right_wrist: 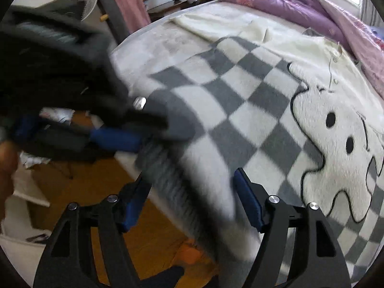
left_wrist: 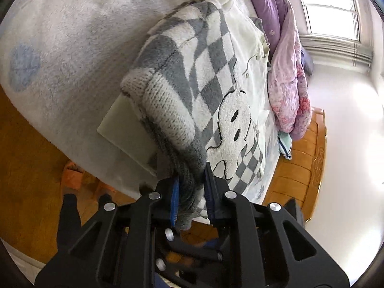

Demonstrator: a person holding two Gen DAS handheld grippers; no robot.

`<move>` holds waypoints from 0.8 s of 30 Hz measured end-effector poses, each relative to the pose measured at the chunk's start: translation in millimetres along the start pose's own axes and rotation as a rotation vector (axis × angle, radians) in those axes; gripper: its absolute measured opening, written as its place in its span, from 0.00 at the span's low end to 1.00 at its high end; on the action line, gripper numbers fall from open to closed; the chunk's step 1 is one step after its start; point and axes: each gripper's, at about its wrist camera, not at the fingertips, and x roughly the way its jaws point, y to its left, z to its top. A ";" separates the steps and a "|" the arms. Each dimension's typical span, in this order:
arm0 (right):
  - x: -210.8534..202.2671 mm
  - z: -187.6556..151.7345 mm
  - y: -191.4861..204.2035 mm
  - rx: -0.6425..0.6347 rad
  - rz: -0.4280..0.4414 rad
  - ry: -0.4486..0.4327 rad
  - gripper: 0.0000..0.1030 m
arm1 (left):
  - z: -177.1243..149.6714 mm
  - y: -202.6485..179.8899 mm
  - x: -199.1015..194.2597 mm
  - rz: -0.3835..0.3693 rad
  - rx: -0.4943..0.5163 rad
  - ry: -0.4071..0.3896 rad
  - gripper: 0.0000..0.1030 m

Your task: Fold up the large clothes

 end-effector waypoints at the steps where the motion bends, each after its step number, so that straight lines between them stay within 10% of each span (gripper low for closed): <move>1: 4.6 3.3 -0.4 0.004 -0.004 -0.007 0.58 | 0.1 4.4 -3.9 0.004 0.004 0.003 0.17; 2: 8.3 4.5 -1.4 0.001 -0.015 0.004 0.35 | 1.0 4.4 -3.5 0.022 0.009 0.004 0.17; 5: 8.2 0.4 -12.3 0.044 -0.019 0.047 0.20 | 4.1 2.9 -1.5 0.032 -0.014 0.008 0.21; 9: -6.8 -2.4 -23.4 0.096 0.001 0.035 0.19 | 11.9 -6.5 -18.4 0.088 -0.007 -0.089 0.77; 15: -30.0 -6.3 -47.7 0.259 0.066 -0.002 0.19 | 46.5 -12.0 5.4 0.186 0.012 -0.077 0.77; 20: -57.1 -17.1 -84.2 0.426 0.149 -0.051 0.18 | 48.4 -47.2 34.1 0.181 0.099 -0.073 0.38; 24: -93.9 -37.2 -118.8 0.543 0.209 -0.123 0.18 | 11.7 -125.1 36.9 0.267 0.370 -0.172 0.30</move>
